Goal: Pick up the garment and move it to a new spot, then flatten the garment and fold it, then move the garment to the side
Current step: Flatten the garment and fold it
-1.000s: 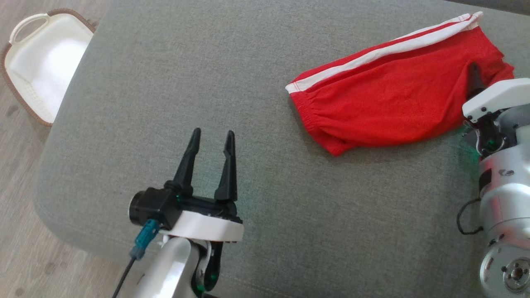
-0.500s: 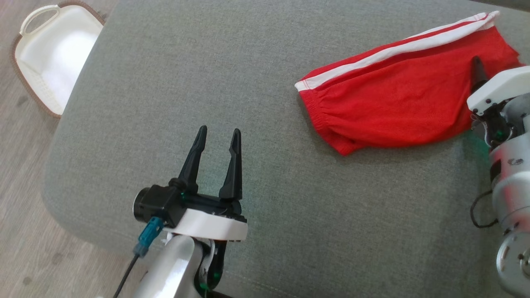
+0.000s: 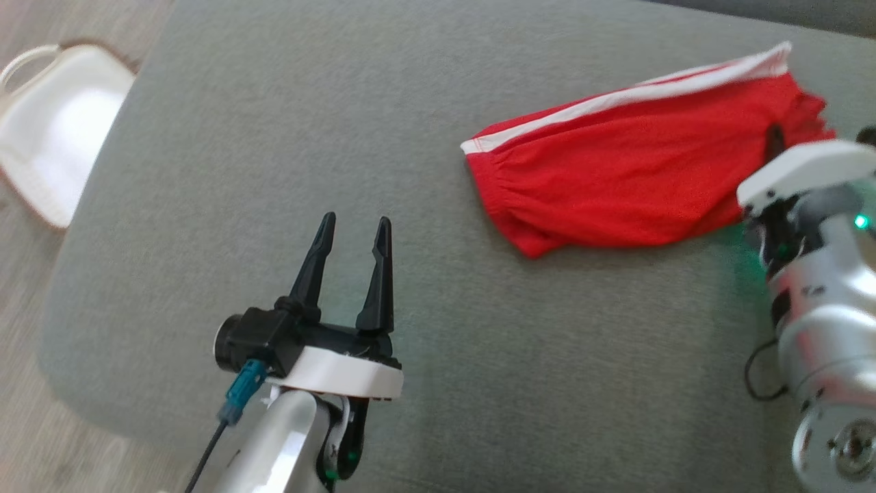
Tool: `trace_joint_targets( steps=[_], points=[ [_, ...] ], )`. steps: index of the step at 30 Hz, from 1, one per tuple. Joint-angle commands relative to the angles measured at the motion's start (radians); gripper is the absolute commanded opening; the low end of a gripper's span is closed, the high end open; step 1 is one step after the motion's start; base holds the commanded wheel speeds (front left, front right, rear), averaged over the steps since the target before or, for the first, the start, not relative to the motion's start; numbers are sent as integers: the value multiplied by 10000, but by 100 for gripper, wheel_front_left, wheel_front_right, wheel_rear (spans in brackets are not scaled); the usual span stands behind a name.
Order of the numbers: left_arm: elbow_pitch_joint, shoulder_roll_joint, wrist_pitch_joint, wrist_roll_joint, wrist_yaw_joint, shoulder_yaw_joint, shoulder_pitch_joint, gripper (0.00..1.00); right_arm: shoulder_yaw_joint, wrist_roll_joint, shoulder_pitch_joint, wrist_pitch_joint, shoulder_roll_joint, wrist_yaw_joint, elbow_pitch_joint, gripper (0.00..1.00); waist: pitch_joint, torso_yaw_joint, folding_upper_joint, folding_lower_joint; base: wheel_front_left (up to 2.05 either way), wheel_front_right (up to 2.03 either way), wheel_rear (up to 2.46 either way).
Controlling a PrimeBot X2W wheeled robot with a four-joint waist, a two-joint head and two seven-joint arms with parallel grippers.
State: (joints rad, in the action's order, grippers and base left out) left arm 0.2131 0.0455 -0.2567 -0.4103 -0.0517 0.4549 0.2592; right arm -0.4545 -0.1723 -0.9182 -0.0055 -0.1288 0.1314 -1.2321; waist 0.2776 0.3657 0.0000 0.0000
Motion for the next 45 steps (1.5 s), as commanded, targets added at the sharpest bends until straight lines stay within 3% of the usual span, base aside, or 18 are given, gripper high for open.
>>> trace_joint_targets(
  steps=[1, 15, 25, 38, 45],
  points=[
    [-248, 47, -51, 133, 45, -353, 63, 100, 228, -222, 100, -280, 205, -7, 357, 0, -332, -388, 0, 0, 0, 0, 0],
    [-186, 47, -51, 552, 278, -1012, -568, 100, 979, -2307, 2435, -1489, 767, -7, 1859, 0, -1470, -2103, 0, 0, 0, 0, 0],
    [-239, 47, -51, 788, 440, -1251, -723, 100, 3314, -5159, 4043, -2320, 783, -7, 3010, 0, -1474, -2724, 0, 0, 0, 0, 0],
    [-103, 47, -51, 820, 483, -1206, -720, 100, 3923, -5400, 3860, -2547, 784, -7, 3548, 0, -1568, -2313, 0, 0, 0, 0, 0],
    [-64, 47, -51, 837, 459, -1217, -788, 100, 5059, -5655, 3658, -2559, 785, -7, 4543, 0, -1708, -1832, 0, 0, 0, 0, 0]
  ],
)
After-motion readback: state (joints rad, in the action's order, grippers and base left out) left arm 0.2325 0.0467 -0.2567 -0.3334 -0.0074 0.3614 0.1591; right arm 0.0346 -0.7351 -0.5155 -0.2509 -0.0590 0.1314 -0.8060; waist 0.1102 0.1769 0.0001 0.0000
